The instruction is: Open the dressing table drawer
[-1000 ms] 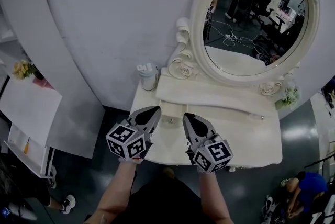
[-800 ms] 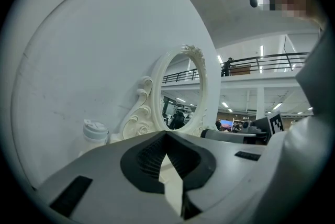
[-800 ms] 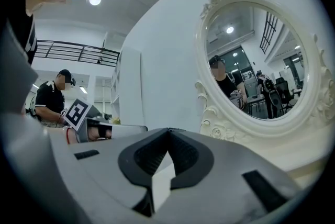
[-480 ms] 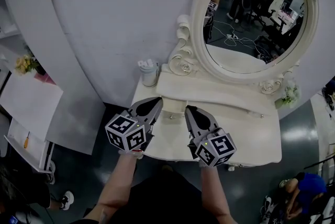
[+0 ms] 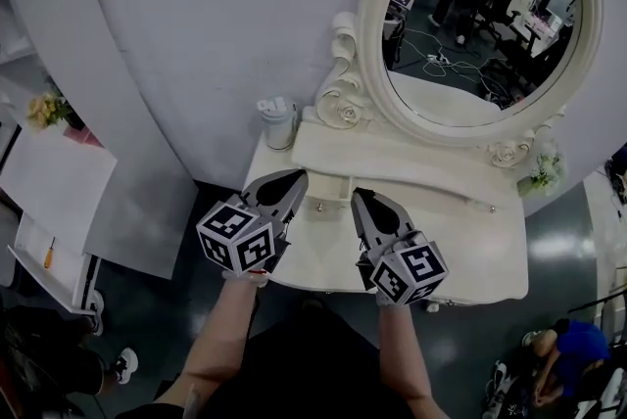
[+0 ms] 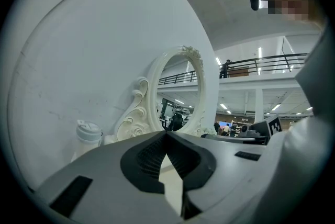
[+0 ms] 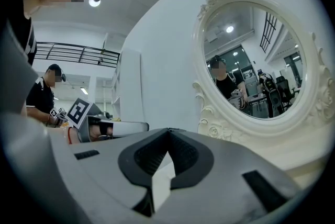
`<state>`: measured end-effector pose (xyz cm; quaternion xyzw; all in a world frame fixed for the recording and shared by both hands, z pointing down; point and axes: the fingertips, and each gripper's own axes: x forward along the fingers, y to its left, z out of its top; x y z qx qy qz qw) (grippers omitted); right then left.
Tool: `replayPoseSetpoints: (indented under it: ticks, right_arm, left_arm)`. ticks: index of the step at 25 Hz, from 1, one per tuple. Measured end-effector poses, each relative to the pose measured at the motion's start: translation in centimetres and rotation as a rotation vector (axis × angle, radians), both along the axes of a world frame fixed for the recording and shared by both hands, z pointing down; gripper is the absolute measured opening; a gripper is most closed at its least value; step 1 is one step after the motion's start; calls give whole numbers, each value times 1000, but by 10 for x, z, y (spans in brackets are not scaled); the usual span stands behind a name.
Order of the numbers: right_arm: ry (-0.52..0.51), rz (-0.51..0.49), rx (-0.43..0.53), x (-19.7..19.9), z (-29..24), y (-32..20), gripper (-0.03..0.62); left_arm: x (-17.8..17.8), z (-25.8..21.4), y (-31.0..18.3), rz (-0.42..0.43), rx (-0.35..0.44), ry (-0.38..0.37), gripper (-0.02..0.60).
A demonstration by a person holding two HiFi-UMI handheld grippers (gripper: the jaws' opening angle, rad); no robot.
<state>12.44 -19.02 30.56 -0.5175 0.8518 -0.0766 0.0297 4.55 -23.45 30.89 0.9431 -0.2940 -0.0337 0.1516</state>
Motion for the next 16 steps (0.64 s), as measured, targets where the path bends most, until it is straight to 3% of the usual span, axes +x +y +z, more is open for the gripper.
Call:
replayPoseSetpoints:
  ticks: [16]
  right_arm:
    - [-22,4,-16,4,12,-10,3]
  left_arm:
    - [0,10,-9,-14,-8,-10,0]
